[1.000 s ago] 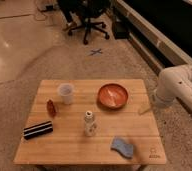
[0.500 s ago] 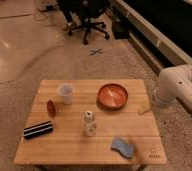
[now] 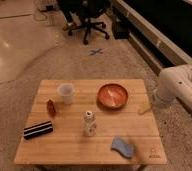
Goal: Place the white sponge in the ceramic cup
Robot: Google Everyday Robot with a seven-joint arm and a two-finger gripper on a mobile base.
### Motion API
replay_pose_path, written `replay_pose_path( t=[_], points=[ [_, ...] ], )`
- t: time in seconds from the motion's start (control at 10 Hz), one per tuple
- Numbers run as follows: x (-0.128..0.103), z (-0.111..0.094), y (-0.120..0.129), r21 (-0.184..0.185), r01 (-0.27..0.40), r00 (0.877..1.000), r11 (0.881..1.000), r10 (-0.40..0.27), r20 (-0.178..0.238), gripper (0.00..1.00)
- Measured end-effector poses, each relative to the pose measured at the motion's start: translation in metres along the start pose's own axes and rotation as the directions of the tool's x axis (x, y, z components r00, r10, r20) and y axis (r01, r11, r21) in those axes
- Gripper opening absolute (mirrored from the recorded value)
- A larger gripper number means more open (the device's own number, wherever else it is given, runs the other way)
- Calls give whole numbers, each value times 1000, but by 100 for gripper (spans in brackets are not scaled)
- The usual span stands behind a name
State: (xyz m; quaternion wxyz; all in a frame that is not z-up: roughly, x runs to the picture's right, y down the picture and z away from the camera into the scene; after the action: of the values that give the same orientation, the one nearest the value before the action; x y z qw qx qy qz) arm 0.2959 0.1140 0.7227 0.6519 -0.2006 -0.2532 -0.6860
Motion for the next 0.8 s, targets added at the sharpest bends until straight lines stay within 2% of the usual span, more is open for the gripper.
replay_pose_path(
  t=[0.2, 0.3, 0.5, 0.7, 0.8],
  points=[
    [-2, 1, -1, 1, 6, 1000, 1000, -6, 0, 80],
    [-7, 4, -6, 5, 31, 1000, 1000, -31, -2, 80],
    [-31, 15, -29, 37, 119, 993, 992, -119, -6, 80],
    [-67, 31, -65, 101, 229, 973, 968, -229, -9, 80],
    [-79, 38, -76, 119, 269, 963, 956, -270, -13, 80]
  ],
)
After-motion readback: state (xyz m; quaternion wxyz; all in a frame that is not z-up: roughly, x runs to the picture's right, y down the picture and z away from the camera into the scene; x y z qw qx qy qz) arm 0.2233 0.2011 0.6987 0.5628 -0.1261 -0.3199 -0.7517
